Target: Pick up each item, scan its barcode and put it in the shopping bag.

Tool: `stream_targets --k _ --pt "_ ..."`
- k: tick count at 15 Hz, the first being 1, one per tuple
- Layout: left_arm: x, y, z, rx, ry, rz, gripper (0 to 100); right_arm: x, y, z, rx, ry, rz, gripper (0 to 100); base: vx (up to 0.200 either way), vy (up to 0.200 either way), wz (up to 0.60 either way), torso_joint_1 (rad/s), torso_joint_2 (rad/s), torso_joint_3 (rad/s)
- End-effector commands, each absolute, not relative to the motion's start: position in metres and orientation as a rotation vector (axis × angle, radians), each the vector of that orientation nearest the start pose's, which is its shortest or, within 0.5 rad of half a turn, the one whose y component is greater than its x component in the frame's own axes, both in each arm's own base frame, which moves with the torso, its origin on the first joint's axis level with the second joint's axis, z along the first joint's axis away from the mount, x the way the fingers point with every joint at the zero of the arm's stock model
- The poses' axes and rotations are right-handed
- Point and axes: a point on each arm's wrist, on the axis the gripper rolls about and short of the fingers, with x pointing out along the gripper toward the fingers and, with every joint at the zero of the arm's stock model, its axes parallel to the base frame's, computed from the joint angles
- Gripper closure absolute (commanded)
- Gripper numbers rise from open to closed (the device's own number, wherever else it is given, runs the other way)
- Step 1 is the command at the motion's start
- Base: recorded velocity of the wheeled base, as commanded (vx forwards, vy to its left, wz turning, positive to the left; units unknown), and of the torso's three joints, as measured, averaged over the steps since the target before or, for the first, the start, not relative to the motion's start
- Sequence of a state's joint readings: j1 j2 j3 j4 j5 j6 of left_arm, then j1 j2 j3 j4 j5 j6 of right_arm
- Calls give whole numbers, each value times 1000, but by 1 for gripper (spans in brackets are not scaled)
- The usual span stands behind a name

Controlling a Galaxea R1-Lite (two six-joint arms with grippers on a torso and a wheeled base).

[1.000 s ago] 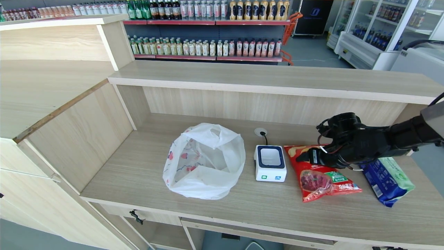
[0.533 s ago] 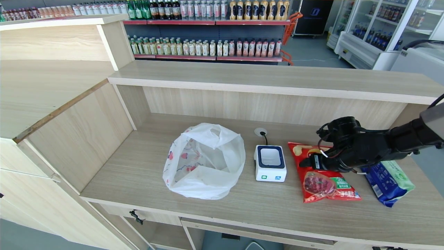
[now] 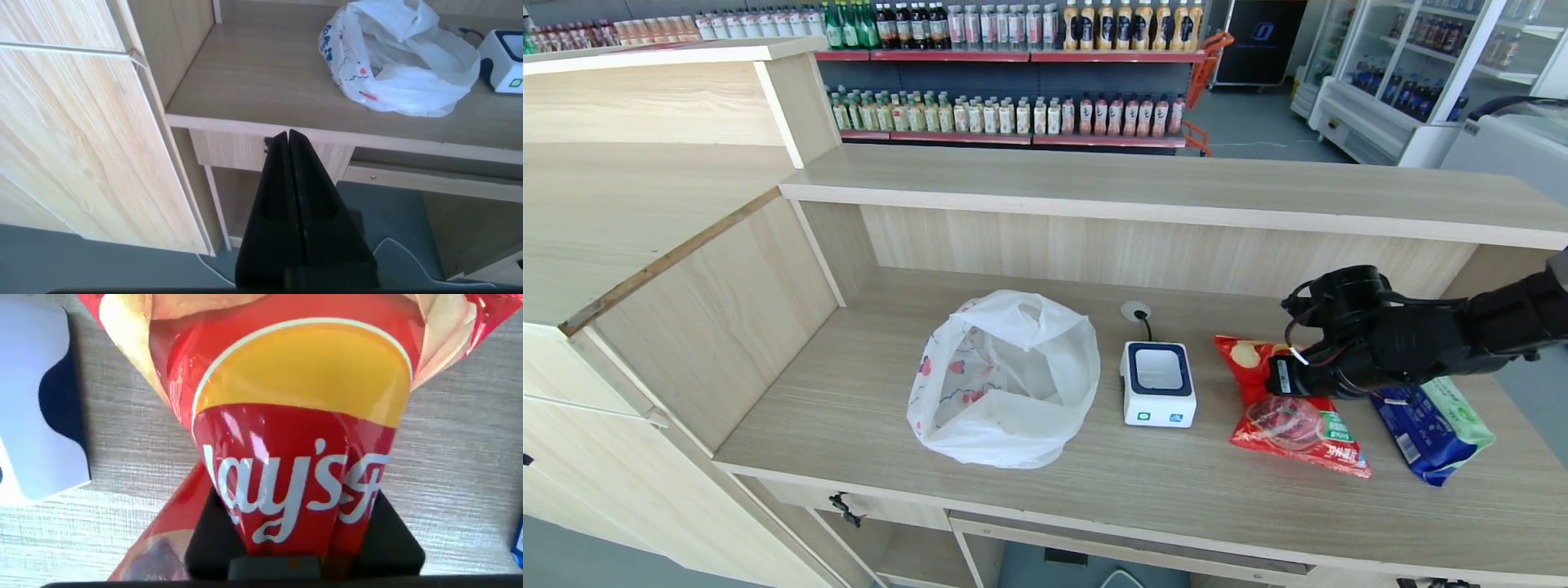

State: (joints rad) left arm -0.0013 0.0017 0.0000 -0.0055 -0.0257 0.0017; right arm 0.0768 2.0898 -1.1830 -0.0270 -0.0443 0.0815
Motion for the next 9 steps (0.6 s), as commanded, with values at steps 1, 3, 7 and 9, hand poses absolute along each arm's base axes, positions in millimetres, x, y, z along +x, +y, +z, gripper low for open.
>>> stream_targets --k 1,3,7,9 --pt "-23 -1 76 2 -3 -28 100 377 22 97 20 873 -18 100 0 0 0 0 0 0" --pt "-23 -1 76 2 -3 -26 100 375 19 104 15 864 -21 100 0 0 0 0 0 0" --pt "-23 -1 76 2 -5 -28 100 367 15 131 21 798 -24 100 0 0 0 0 0 0" --pt "-23 -1 76 2 -3 -28 100 357 17 163 27 742 -3 100 0 0 0 0 0 0"
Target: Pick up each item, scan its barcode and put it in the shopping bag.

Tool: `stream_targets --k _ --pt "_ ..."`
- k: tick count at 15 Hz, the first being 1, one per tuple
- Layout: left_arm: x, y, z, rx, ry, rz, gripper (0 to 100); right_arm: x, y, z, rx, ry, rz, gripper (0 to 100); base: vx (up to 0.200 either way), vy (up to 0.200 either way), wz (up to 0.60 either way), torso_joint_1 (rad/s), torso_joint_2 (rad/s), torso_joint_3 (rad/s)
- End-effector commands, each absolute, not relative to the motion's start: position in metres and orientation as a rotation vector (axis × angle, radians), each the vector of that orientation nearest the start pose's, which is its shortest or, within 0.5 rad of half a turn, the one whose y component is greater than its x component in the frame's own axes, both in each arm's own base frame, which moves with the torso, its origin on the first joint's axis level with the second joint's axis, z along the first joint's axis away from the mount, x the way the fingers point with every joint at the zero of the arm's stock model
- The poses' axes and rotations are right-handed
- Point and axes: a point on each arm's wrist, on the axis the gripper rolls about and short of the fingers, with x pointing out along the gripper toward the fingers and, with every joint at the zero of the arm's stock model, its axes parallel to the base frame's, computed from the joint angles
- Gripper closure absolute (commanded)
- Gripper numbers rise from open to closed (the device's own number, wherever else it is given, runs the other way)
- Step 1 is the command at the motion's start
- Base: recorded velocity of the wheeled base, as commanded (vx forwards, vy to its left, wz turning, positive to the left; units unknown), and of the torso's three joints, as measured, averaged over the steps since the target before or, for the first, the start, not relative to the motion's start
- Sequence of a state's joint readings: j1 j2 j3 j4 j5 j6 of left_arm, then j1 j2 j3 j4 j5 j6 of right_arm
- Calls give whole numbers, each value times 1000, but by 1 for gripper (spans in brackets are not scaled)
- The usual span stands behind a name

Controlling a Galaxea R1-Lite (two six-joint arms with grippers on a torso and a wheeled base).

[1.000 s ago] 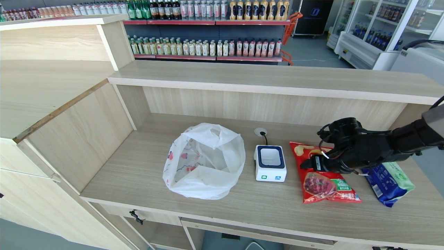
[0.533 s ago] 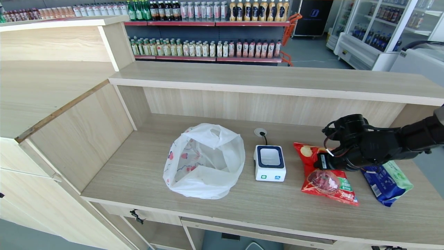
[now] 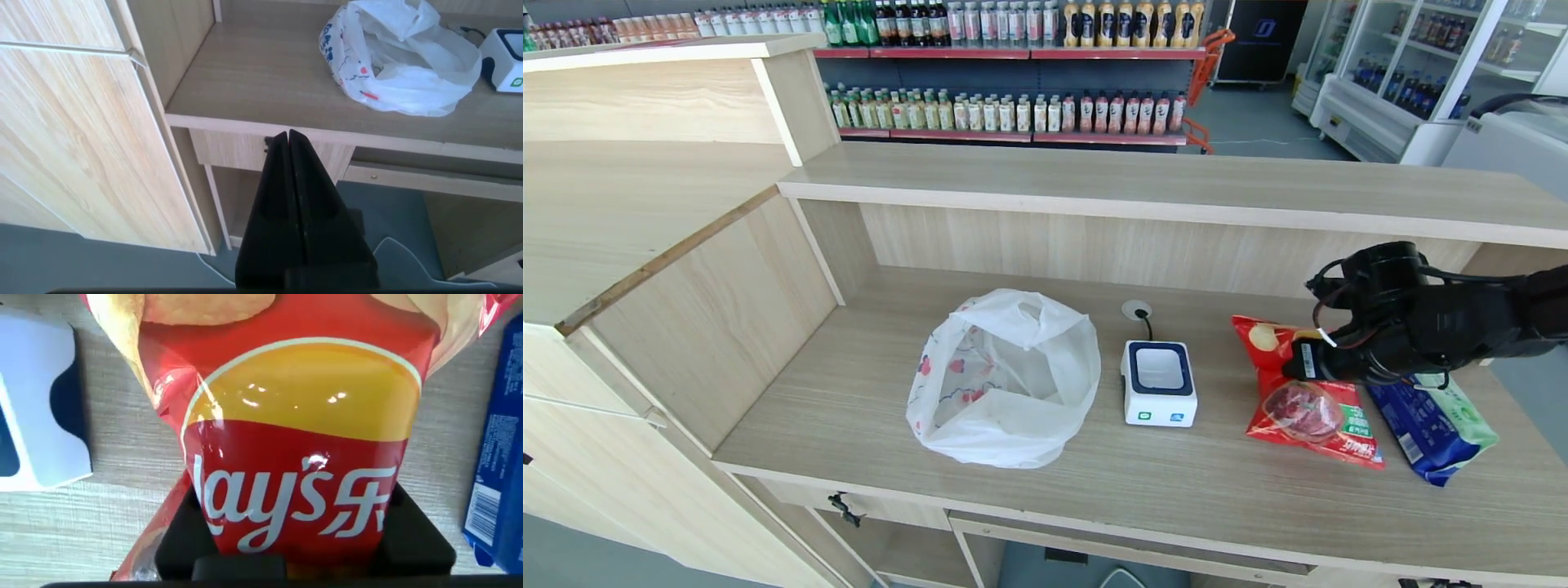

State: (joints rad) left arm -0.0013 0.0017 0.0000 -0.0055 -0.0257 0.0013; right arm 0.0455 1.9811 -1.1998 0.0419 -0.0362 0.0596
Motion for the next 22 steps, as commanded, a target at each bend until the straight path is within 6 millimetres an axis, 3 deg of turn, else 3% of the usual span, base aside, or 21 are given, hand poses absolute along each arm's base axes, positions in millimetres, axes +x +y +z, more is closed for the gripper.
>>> stream_targets --k 1,2,6,8,12,15,16,19,22 --pt "-23 -1 76 2 -3 -28 100 355 19 172 32 730 11 100 0 0 0 0 0 0" --pt "-23 -1 76 2 -3 -28 100 345 23 205 52 694 55 100 0 0 0 0 0 0" --pt "-23 -1 76 2 -3 -28 100 298 31 283 170 700 188 100 0 0 0 0 0 0" --pt "-23 -1 76 2 -3 -26 100 283 31 313 222 713 295 100 0 0 0 0 0 0" --pt "-23 -1 76 2 -3 -28 100 260 31 351 327 658 572 100 0 0 0 0 0 0" --pt "-23 -1 76 2 -5 -28 100 241 21 364 404 608 780 100 0 0 0 0 0 0" --pt "-23 -1 76 2 -3 -28 100 237 3 364 478 592 896 100 0 0 0 0 0 0" --pt "-23 -1 76 2 -3 -26 100 261 -46 351 644 526 1133 100 0 0 0 0 0 0" --pt "-23 -1 76 2 -5 -26 100 267 -60 344 756 558 1173 100 0 0 0 0 0 0"
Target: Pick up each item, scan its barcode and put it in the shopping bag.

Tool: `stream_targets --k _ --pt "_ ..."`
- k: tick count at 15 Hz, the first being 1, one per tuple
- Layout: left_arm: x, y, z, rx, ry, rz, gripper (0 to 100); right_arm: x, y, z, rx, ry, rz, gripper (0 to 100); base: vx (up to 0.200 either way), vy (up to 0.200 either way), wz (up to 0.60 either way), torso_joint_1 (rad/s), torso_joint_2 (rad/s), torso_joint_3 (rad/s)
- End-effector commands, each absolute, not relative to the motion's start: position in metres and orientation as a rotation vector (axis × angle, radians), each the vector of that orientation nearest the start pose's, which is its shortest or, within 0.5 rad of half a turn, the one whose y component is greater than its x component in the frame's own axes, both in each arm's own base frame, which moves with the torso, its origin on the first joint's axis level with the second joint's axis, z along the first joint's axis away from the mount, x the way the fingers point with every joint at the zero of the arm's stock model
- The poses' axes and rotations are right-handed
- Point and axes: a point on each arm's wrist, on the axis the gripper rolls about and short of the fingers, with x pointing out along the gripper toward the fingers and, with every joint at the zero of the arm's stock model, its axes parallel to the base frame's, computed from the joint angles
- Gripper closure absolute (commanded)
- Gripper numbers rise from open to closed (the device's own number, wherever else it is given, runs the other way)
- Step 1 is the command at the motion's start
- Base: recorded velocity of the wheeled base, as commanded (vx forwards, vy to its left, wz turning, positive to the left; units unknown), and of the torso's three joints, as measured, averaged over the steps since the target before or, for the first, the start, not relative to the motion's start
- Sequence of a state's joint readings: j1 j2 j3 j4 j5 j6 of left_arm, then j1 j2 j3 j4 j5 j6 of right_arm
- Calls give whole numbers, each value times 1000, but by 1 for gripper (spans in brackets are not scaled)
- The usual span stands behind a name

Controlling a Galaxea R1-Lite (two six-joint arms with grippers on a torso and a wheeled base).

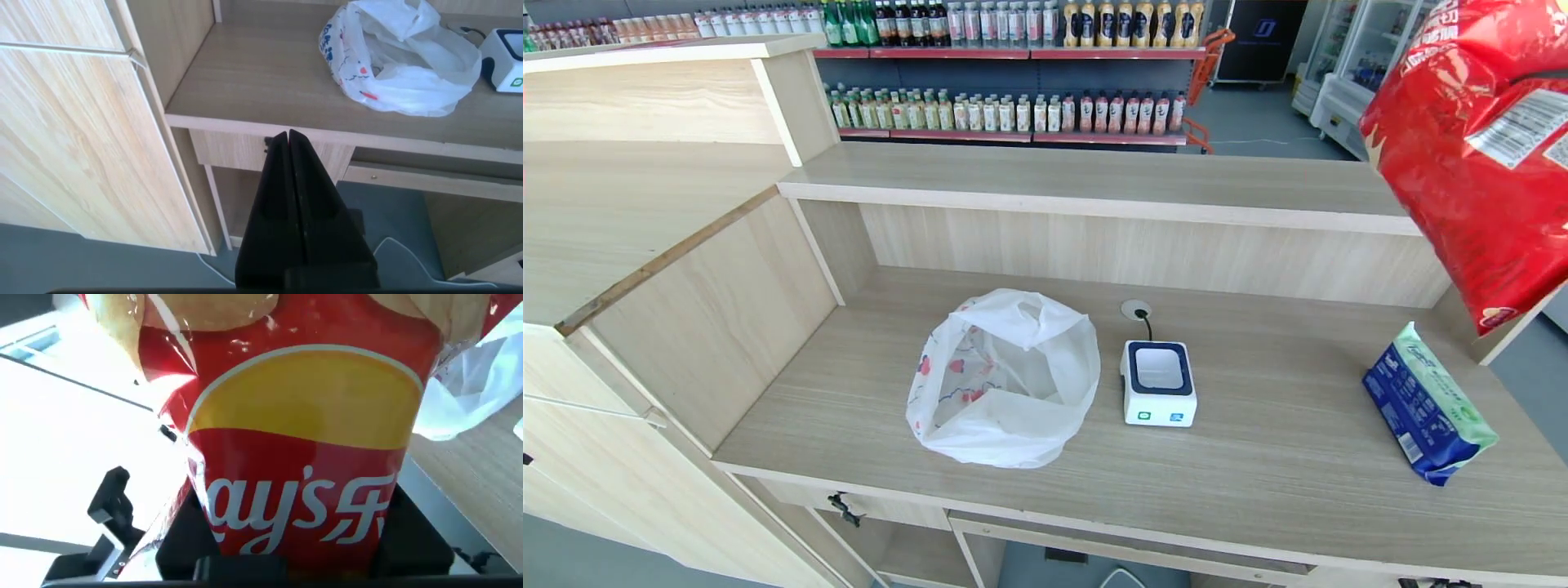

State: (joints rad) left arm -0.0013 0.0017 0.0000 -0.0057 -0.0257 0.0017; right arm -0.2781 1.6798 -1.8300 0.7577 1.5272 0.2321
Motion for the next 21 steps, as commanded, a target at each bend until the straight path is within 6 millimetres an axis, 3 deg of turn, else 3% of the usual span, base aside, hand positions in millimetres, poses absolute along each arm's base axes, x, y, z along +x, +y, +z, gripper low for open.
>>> stream_targets --k 1,5,9,14,21 --pt "-23 -1 76 2 -3 -26 100 267 -53 343 814 613 1185 100 0 0 0 0 0 0" --pt "-23 -1 76 2 -3 -28 100 229 -5 349 790 699 1326 100 0 0 0 0 0 0" --pt "-23 -1 76 2 -3 -28 100 180 7 364 830 763 1342 100 0 0 0 0 0 0" --pt "-23 -1 76 2 -5 -26 100 177 8 377 899 826 1316 100 0 0 0 0 0 0" --pt "-23 -1 76 2 -5 -28 100 174 23 375 948 951 1357 100 0 0 0 0 0 0"
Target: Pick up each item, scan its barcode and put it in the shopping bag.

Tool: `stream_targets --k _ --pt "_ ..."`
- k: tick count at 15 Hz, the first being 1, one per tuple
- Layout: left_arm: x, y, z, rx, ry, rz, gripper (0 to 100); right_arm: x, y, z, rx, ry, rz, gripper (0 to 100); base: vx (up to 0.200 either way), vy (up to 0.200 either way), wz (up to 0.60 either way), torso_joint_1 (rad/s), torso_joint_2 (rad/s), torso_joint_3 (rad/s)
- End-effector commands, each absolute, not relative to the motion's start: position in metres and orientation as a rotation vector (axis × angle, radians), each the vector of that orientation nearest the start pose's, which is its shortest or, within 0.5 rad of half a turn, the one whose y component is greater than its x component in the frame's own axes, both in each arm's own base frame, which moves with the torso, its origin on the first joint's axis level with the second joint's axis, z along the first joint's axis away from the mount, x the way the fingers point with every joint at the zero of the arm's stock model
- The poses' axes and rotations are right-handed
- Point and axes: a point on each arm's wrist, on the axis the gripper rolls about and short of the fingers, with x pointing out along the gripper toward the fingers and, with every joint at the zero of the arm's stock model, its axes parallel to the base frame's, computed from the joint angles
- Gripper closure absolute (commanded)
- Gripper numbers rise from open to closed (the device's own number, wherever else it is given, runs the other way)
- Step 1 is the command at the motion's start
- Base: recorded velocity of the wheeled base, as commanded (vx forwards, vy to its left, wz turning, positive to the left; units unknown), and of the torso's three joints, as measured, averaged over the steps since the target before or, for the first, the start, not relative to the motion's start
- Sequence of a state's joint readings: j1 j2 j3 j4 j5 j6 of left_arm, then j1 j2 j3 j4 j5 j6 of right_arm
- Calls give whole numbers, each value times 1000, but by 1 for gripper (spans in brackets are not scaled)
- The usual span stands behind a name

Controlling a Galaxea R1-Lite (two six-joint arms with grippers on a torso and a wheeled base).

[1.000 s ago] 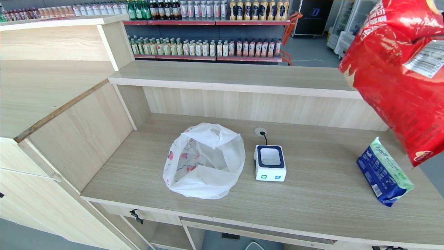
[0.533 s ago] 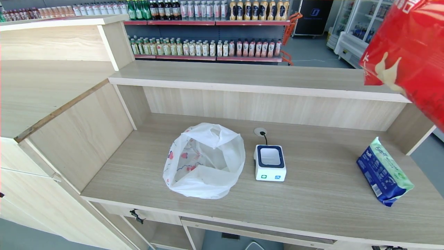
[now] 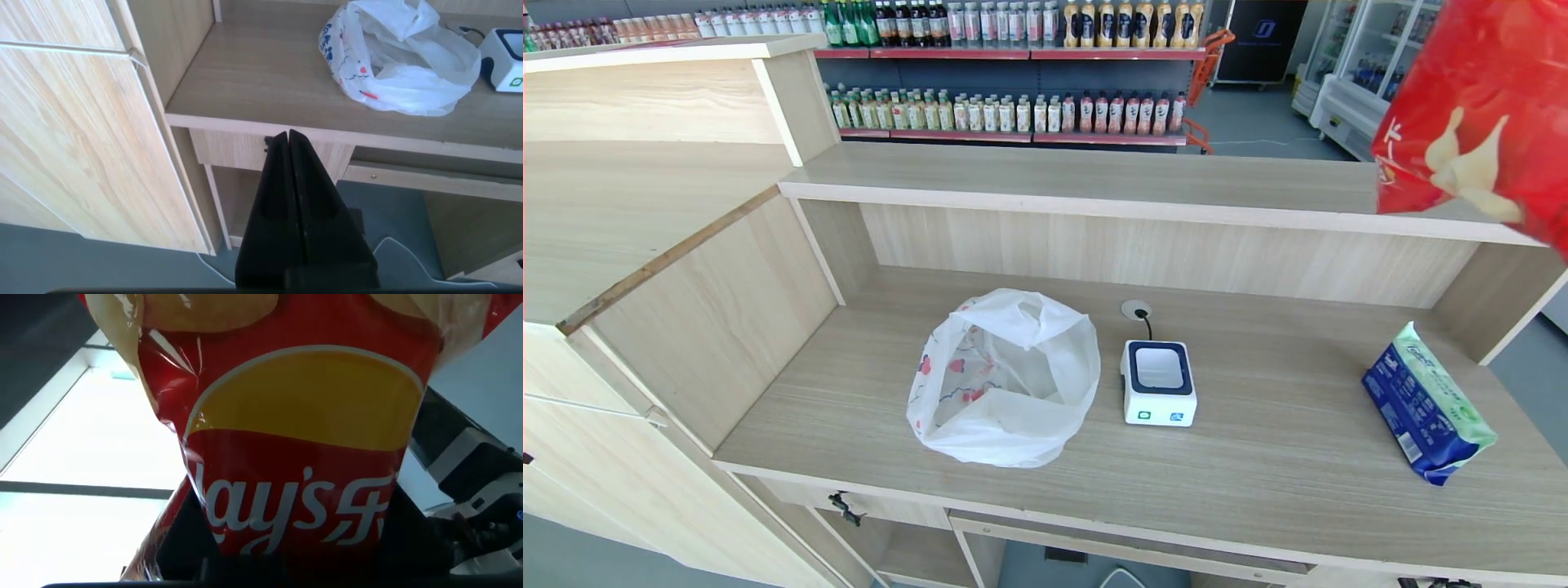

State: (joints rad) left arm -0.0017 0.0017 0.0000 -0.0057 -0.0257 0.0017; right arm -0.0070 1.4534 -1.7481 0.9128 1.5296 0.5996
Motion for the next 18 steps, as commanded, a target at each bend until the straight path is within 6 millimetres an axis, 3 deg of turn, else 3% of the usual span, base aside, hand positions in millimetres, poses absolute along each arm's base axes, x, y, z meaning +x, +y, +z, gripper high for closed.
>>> stream_targets --k 1,5,9,18 --pt "-23 -1 76 2 -3 -28 100 172 24 373 966 972 1350 100 0 0 0 0 0 0" --pt "-23 -1 76 2 -3 -28 100 161 30 372 988 1036 1364 100 0 0 0 0 0 0" --pt "-23 -1 76 2 -3 -26 100 135 40 374 992 1126 1406 100 0 0 0 0 0 0" --pt "-23 -1 76 2 -3 -26 100 147 44 366 964 1113 1433 100 0 0 0 0 0 0"
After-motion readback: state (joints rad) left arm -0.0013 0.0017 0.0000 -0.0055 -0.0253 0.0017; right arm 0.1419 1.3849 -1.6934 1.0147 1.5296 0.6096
